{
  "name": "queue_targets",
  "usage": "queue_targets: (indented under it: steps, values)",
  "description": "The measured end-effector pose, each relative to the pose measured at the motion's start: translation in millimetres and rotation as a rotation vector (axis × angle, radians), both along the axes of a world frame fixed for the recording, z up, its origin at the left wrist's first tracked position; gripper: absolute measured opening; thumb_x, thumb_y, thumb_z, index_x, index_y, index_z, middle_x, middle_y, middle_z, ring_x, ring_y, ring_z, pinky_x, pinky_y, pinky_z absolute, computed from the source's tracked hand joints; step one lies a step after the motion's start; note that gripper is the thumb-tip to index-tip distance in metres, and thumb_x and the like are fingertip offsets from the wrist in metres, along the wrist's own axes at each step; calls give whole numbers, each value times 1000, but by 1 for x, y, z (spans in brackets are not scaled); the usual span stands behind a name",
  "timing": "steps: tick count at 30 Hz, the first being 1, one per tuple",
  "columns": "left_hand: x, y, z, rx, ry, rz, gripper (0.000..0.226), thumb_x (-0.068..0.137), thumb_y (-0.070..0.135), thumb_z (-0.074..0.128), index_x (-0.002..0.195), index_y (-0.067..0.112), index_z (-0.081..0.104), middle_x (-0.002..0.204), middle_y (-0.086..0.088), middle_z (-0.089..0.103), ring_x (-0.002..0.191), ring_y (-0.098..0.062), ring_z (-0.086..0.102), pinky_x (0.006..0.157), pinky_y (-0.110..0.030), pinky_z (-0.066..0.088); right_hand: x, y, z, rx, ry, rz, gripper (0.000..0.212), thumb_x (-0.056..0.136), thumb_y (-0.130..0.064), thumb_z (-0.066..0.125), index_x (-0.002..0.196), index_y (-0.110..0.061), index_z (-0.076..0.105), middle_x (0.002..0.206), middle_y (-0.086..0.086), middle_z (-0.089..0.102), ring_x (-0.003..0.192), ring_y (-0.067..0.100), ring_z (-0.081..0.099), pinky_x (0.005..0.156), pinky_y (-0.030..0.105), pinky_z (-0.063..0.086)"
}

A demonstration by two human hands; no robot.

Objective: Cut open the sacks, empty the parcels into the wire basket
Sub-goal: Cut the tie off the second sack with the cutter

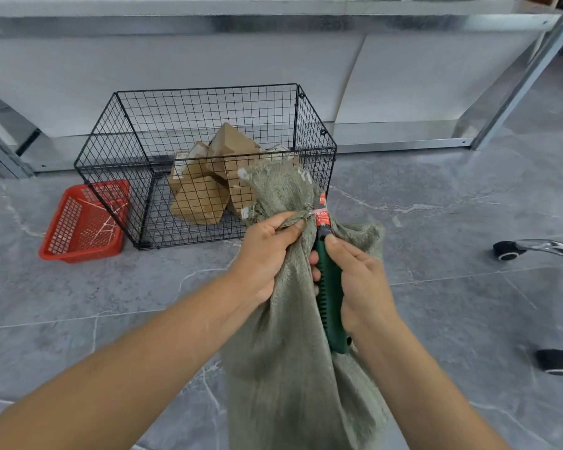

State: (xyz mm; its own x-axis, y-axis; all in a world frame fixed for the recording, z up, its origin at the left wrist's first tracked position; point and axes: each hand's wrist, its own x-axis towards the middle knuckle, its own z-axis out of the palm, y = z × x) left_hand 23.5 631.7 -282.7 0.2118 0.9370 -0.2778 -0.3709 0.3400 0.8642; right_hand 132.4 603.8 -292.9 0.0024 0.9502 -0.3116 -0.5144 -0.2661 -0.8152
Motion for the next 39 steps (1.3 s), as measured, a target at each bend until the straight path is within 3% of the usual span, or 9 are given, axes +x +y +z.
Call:
queue_targets:
  steps: [5,10,16,18,21,22,26,31,39]
  values:
    - [-6,10,-3,165,204,-46,19,91,2,47,105,1,60,71,-6,66,61,-15,64,68,-29,56,25,7,4,19,-1,222,18,89,-18,48,74,-8,48,50,1,49,35,9,37,32,15,30]
    - [-9,10,-3,300,430,-14,19,90,1,50,96,12,65,79,2,68,72,-6,64,77,-22,53,37,10,14,203,-802,220,24,90,-22,57,67,-16,55,43,-4,50,34,11,38,37,21,32]
    - [0,10,-1,275,472,104,24,91,3,51,112,-1,62,90,-5,67,79,-13,62,84,-27,49,37,17,21,373,-1342,174,31,89,-30,57,59,-25,48,57,0,57,49,11,47,49,24,35]
    - [6,5,4,240,437,120,24,91,2,50,112,-2,61,93,-6,68,82,-13,61,84,-25,49,41,21,28,328,-1284,153,29,90,-30,56,62,-23,50,53,-2,55,48,12,47,47,24,35]
    - [12,-21,-5,237,528,141,29,91,5,52,119,3,58,105,0,63,93,-9,57,87,-23,43,91,55,69,59,-536,-352,34,94,-32,49,63,-19,43,37,-7,46,29,6,40,34,13,30]
    - [10,-29,-8,214,541,179,32,91,6,52,122,4,56,107,4,61,95,-6,55,90,-21,41,113,64,87,66,-451,-463,34,94,-34,47,65,-20,40,41,-6,46,27,5,39,34,12,31]
    - [0,-22,-3,206,513,248,37,91,10,52,129,7,51,116,0,61,98,-5,54,91,-19,40,126,70,109,189,-723,-247,28,94,-26,47,68,-20,44,47,-3,47,29,6,40,33,12,33]
    - [5,-17,8,318,528,176,35,90,9,54,117,33,53,90,13,61,71,5,53,66,-2,41,87,50,85,247,-834,86,24,93,-21,51,70,-16,51,47,-2,52,33,9,41,33,17,36]
    - [-3,-6,10,463,570,216,25,92,23,51,115,32,57,105,30,49,108,8,44,87,3,33,40,31,61,462,-1037,309,21,70,-20,78,81,-26,61,56,-19,61,50,-5,53,50,12,44]
